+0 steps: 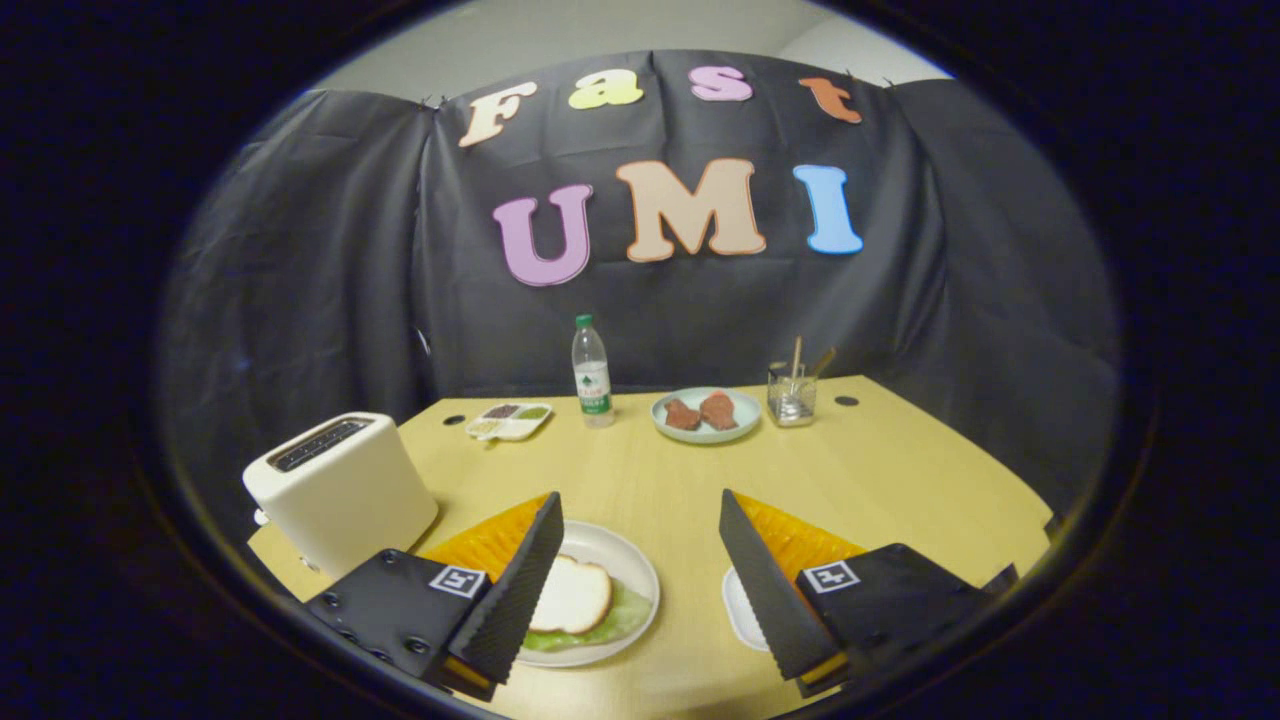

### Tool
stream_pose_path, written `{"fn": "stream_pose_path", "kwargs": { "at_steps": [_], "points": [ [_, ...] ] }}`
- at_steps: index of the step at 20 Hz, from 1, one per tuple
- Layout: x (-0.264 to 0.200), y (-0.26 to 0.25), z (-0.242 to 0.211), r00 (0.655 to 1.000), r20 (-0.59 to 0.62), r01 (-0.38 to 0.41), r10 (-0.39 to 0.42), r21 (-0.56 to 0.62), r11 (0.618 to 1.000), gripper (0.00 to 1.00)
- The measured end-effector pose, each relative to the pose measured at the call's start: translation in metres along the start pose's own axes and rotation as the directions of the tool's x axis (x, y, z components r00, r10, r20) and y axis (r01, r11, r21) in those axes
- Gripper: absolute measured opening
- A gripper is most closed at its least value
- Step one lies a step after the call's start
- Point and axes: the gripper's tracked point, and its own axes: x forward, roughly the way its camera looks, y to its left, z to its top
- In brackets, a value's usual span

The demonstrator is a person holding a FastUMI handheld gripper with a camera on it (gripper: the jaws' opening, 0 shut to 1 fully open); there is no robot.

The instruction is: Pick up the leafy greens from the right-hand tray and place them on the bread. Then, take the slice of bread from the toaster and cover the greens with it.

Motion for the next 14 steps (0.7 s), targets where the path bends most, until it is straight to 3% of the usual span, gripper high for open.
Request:
{"fn": "stream_pose_path", "kwargs": {
  "at_steps": [3, 6, 14],
  "points": [
    [-0.004, -0.010, 0.046, 0.996, 0.083, 0.019, -0.017, -0.021, 1.000, 0.99],
    [-0.007, -0.006, 0.065, 0.993, 0.114, -0.027, 0.028, -0.017, 1.000, 0.99],
    [-0.022, -0.008, 0.055, 0.973, 0.162, -0.162, 0.162, -0.014, 0.987, 0.99]
  ]
}}
